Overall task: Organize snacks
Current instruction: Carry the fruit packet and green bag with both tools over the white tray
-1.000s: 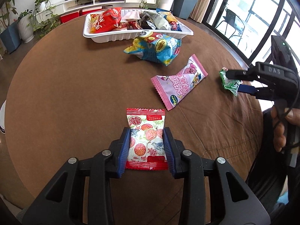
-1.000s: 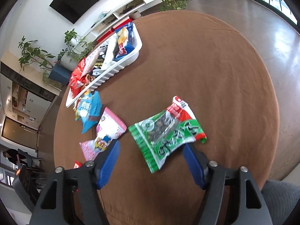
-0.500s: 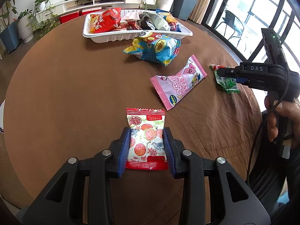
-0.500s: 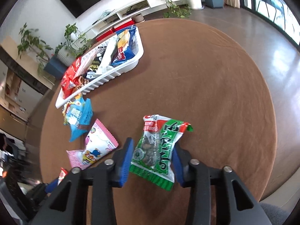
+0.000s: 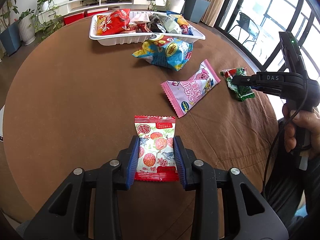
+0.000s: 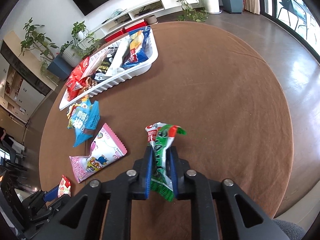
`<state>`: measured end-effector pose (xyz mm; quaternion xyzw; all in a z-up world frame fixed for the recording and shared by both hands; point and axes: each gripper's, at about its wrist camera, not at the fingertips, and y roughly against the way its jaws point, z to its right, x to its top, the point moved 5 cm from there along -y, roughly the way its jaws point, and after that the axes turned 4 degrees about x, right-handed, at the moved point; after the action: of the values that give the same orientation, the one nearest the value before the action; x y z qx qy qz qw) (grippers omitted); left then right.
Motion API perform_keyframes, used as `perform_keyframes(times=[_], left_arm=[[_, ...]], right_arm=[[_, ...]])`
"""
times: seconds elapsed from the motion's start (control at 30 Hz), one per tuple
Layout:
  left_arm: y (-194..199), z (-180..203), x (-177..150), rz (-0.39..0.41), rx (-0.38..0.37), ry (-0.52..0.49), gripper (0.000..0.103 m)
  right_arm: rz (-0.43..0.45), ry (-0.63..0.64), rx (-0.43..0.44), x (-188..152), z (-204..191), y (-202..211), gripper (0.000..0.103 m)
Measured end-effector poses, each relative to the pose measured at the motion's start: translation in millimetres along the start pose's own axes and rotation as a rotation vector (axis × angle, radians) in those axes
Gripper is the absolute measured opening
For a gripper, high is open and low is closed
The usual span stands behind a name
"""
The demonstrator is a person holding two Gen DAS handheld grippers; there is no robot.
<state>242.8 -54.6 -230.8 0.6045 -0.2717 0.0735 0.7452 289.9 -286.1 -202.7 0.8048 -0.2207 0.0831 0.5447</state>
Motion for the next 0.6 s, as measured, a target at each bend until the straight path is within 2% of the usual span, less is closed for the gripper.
perform_keyframes(times=[0.33, 0.6], left_arm=[[6.1, -3.0, 4.5, 0.023, -0.018, 0.016, 0.031], [21.7, -18.7, 21.1, 0.068, -0.052, 0.076, 0.031]], right_arm=[[0.042, 0.000, 0.043, -4.7, -2.6, 23.9, 0.015], [0.072, -0.037, 0.081, 4.8, 4.2, 42.5, 0.015]])
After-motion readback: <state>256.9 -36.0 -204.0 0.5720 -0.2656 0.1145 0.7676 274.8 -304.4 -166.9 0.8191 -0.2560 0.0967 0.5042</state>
